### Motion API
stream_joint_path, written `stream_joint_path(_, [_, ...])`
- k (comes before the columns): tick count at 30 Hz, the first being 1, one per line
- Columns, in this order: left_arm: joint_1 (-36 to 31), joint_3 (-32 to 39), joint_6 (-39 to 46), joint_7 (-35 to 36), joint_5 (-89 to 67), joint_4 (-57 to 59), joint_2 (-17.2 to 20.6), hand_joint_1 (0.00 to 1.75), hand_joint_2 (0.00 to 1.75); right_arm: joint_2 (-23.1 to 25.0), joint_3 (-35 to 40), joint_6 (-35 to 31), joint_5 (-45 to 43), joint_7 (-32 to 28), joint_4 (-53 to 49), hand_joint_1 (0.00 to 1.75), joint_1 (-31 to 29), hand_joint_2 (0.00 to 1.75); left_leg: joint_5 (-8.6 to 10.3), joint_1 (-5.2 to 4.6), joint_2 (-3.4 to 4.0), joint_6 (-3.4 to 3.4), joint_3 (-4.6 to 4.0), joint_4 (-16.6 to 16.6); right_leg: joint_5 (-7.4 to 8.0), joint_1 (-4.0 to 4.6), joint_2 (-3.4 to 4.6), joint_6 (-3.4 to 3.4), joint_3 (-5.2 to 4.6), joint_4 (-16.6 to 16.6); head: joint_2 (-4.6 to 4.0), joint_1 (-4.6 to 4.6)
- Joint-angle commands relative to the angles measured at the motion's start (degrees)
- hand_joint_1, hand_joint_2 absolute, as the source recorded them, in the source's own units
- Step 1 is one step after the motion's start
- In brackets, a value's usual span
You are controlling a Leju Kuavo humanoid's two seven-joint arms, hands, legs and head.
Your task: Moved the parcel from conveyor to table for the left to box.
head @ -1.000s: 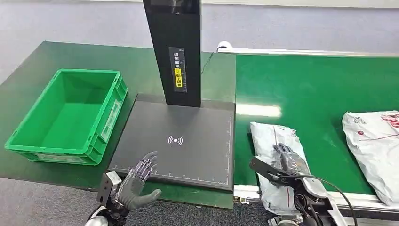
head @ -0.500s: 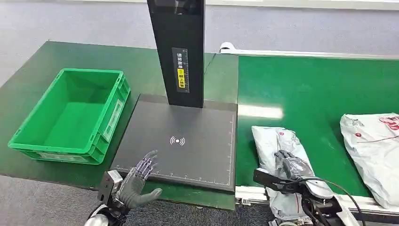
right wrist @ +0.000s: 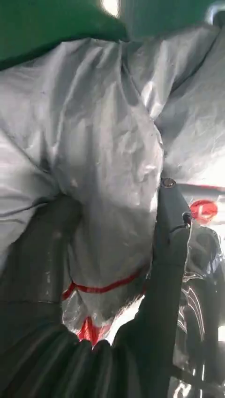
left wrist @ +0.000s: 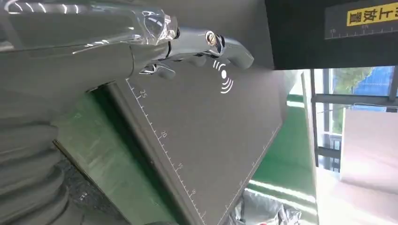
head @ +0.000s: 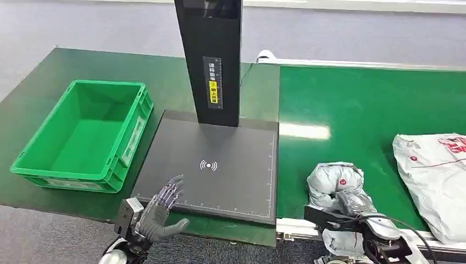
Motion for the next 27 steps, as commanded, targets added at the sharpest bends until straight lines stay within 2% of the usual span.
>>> stream_joint_path(1, [4.17, 0.84, 0.36, -0.53, 0.61, -2.77, 0.56, 0.00, 1.75, 5.23, -6.05, -17.19, 9.14, 5.66, -1.70, 1.75, -1.21, 1.75, -0.02, -0.01, 0.09, -0.02, 0.11, -0.13, 0.02, -0.01, 0.19, -0.03, 0.05, -0.10, 0.00, -0.02])
stream_joint_path(2, [4.76, 1.38, 0.43, -0.76, 0.58, -3.48, 0.21, 0.00, 1.75, 7.82, -8.37, -23.82, 11.54, 6.60, -2.87, 1.75, -2.91, 1.75, -0.04, -0.02, 0.24, -0.02, 0.05, -0.08, 0.04, -0.03, 0.33, -0.03, -0.05, -0.03, 0.00, 0.00])
stream_joint_path(3, [4.86, 1.55, 0.33, -0.78, 0.53, -3.69, 0.07, 0.00, 1.75, 8.74, -8.72, -23.07, 12.23, 6.78, -3.21, 1.75, -3.88, 1.75, -0.05, -0.04, 0.35, -0.02, -0.08, -0.04, 0.06, -0.04, 0.42, -0.02, -0.17, 0.03, 0.00, 0.00])
stream_joint_path(5, [4.54, 2.05, 0.31, -1.00, 0.37, -3.65, -0.30, 0.00, 1.75, 11.31, -11.67, -28.77, 12.55, 5.38, -6.00, 1.75, -4.08, 1.75, -0.07, -0.03, 0.64, -0.04, -0.30, -0.05, 0.13, -0.05, 0.73, -0.05, -0.36, 0.08, 0.00, -0.02])
stream_joint_path(7, [4.13, 2.16, 0.30, -1.10, 0.42, -3.47, -0.38, 0.00, 1.75, 11.93, -12.22, -29.99, 12.60, 4.66, -7.02, 1.75, -4.30, 1.75, -0.07, 0.01, 0.72, -0.06, -0.24, -0.09, 0.13, -0.01, 0.80, -0.09, -0.37, 0.04, 0.00, 0.00])
stream_joint_path(10, [3.38, 2.79, 0.60, -2.00, 0.82, -2.74, -0.60, 0.00, 1.75, 13.72, -14.11, -36.32, 10.72, -0.66, -10.02, 1.75, -4.85, 1.75, 0.01, -0.02, 0.47, -0.07, -0.16, -0.11, 0.09, -0.02, 0.54, -0.09, -0.36, 0.03, 0.00, 0.00])
stream_joint_path(11, [3.17, 3.05, 0.55, -2.35, 0.94, -2.48, -0.84, 0.00, 1.75, 14.45, -14.40, -40.02, 9.35, -4.25, -10.99, 1.75, -5.20, 1.75, 0.00, -0.02, 0.36, -0.06, -0.21, -0.06, 0.08, 0.00, 0.45, -0.07, -0.37, 0.05, 0.00, 0.00])
stream_joint_path(12, [3.09, 3.01, 0.54, -2.35, 0.94, -2.48, -0.92, 0.00, 1.75, 14.60, -14.39, -39.92, 9.38, -4.16, -11.00, 1.75, -5.40, 1.75, -0.01, -0.03, 0.42, -0.06, -0.23, -0.06, 0.08, 0.01, 0.50, -0.06, -0.39, 0.07, 0.00, -0.02])
stream_joint_path(14, [2.40, 3.30, 0.88, -3.41, 0.91, -1.96, -1.20, 0.00, 1.75, 16.34, -12.88, -42.49, 3.70, -13.71, -12.20, 1.75, -6.28, 1.75, -0.03, -0.02, 0.46, -0.05, -0.19, -0.07, 0.08, 0.01, 0.58, -0.05, -0.36, 0.07, 0.00, -0.02])
stream_joint_path(16, [1.47, 3.64, 0.91, -3.89, 1.31, -1.56, -1.18, 0.00, 1.75, 17.21, -11.39, -41.14, 3.04, -15.17, -11.56, 1.75, -7.02, 1.75, 0.00, -0.01, 0.39, -0.05, -0.21, -0.07, 0.09, 0.03, 0.48, -0.05, -0.36, 0.07, 0.00, 0.00])
stream_joint_path(17, [0.47, 4.13, 2.19, -5.74, 1.32, -1.49, -1.01, 0.00, 1.75, 17.39, -7.32, -31.67, -3.62, -21.03, -10.27, 1.75, -8.31, 1.75, 0.00, -0.01, 0.44, -0.05, -0.20, -0.07, 0.11, 0.02, 0.57, -0.06, -0.37, 0.07, 0.00, 0.02])
stream_joint_path(19, [-0.16, 4.27, 2.13, -5.64, 1.34, -1.57, -0.75, 0.00, 1.75, 18.34, -5.83, -32.20, -3.24, -20.53, -8.65, 1.75, -9.00, 1.75, 0.00, 0.03, 0.42, -0.06, -0.21, -0.06, 0.10, 0.06, 0.51, -0.06, -0.35, 0.05, 0.00, 0.00])
stream_joint_path(21, [-0.90, 5.15, 4.63, -7.46, 1.13, -2.49, -1.24, 0.00, 1.75, 18.08, 0.64, -27.50, -3.54, -25.18, -5.93, 1.75, -11.06, 1.75, 0.00, 0.04, 0.42, -0.06, -0.16, -0.07, 0.11, 0.07, 0.51, -0.07, -0.31, 0.04, 0.00, 0.02])
stream_joint_path(22, [-1.23, 4.96, 4.87, -7.60, 1.21, -2.67, -1.17, 0.00, 1.75, 18.50, 2.67, -27.96, -2.47, -25.04, -4.22, 1.75, -12.21, 1.75, 0.02, 0.02, 0.46, -0.07, -0.15, -0.09, 0.13, 0.05, 0.58, -0.08, -0.34, 0.04, 0.00, 0.00])
stream_joint_path(23, [-1.34, 5.27, 6.71, -8.86, 1.18, -3.28, -1.61, 0.00, 1.75, 19.00, 7.29, -26.00, -0.92, -26.38, -0.20, 1.75, -15.45, 1.75, 0.02, 0.01, 0.40, -0.06, -0.21, -0.07, 0.10, 0.04, 0.49, -0.07, -0.35, 0.07, 0.00, -0.02])
stream_joint_path(25, [-1.16, 5.28, 7.76, -9.30, 1.45, -4.04, -1.83, 0.00, 1.75, 20.47, 9.58, -24.06, -2.29, -26.78, 3.84, 1.75, -18.58, 1.75, -0.01, 0.03, 0.65, -0.08, -0.17, -0.06, 0.17, 0.06, 0.76, -0.08, -0.38, 0.07, 0.00, 0.00])
stream_joint_path(26, [-0.63, 5.47, 10.08, -10.44, 0.98, -5.38, -2.02, 0.00, 1.75, 20.79, 13.81, -19.30, -3.75, -29.19, 7.89, 1.75, -22.91, 1.75, 0.00, 0.02, 0.56, -0.09, -0.18, -0.06, 0.14, 0.06, 0.64, -0.08, -0.35, 0.10, 0.00, 0.00])
stream_joint_path(27, [-0.38, 5.28, 10.59, -10.73, 1.27, -6.36, -1.85, 0.00, 1.75, 21.28, 16.59, -17.40, -4.89, -29.72, 11.04, 1.75, -26.09, 1.75, 0.00, 0.01, 0.69, -0.10, -0.13, -0.07, 0.16, 0.05, 0.78, -0.09, -0.37, 0.09, 0.00, -0.02])
